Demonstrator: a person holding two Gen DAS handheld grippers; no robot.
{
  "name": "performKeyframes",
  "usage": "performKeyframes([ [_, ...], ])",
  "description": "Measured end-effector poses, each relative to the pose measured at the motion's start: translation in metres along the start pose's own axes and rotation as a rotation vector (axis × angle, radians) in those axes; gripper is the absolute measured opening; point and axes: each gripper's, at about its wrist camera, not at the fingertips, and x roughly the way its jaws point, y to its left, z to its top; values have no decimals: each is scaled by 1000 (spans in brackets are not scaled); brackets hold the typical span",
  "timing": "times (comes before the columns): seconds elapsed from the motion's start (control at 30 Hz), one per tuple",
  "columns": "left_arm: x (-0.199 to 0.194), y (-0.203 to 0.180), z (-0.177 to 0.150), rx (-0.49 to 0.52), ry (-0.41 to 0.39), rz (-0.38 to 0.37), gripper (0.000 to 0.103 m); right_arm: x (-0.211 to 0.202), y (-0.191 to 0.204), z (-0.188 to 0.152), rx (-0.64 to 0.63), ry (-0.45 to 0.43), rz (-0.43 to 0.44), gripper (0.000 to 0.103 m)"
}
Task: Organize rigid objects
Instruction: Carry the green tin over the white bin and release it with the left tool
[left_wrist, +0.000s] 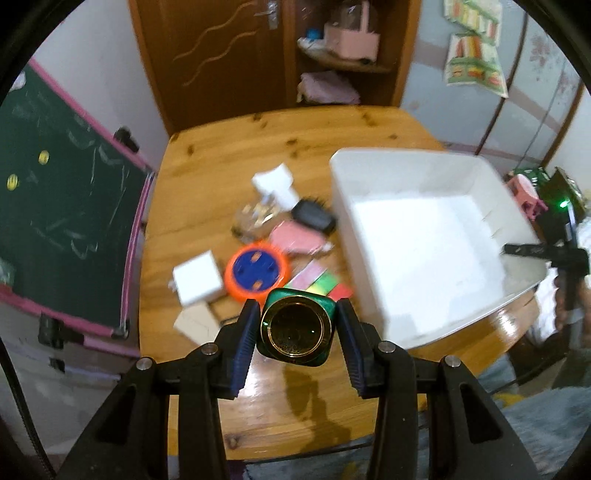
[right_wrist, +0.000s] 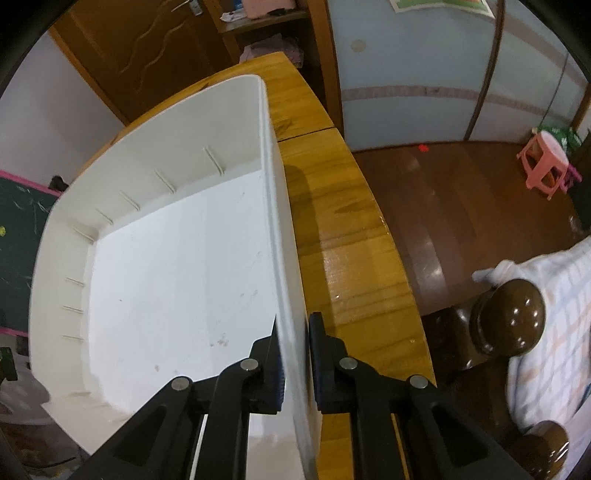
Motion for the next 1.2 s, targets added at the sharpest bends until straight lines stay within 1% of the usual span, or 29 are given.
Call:
performKeyframes([
  [0.13,-12,-21,15,50,-28,-36,46,-4,-12,-3,67,-4,52,8],
  [0.23,-12,-38,25,83,-42,-69,46,-5,-7,-5,65,-10,31,8],
  [0.33,-6,-52,35,98,-33,-100,46,-6,-7,-4,94,-2,36,8],
  [0.47,4,-72,45,135,-24,-118,46,-8,-5,-4,93,1,23,8],
  [0.6,26,-85,50,147,8,-125,46,-21,-3,-5,83,-49,11,8],
  [0.63,32,-86,51,144,22,-127,46,-24,-2,-5,81,-67,8,8],
  [0.7,52,-91,53,136,74,-134,46,-27,-1,-5,84,-81,12,8],
  [0.77,63,-97,52,142,102,-132,46,-27,-1,-6,91,-87,20,8],
  [0.87,74,-105,51,163,122,-127,46,-28,-3,-7,99,-102,31,8],
  [1.03,86,-111,49,186,144,-122,46,-29,-13,-10,153,-119,86,8],
  [1.2,100,-114,48,187,180,-116,46,-28,-13,-8,165,-117,93,8],
])
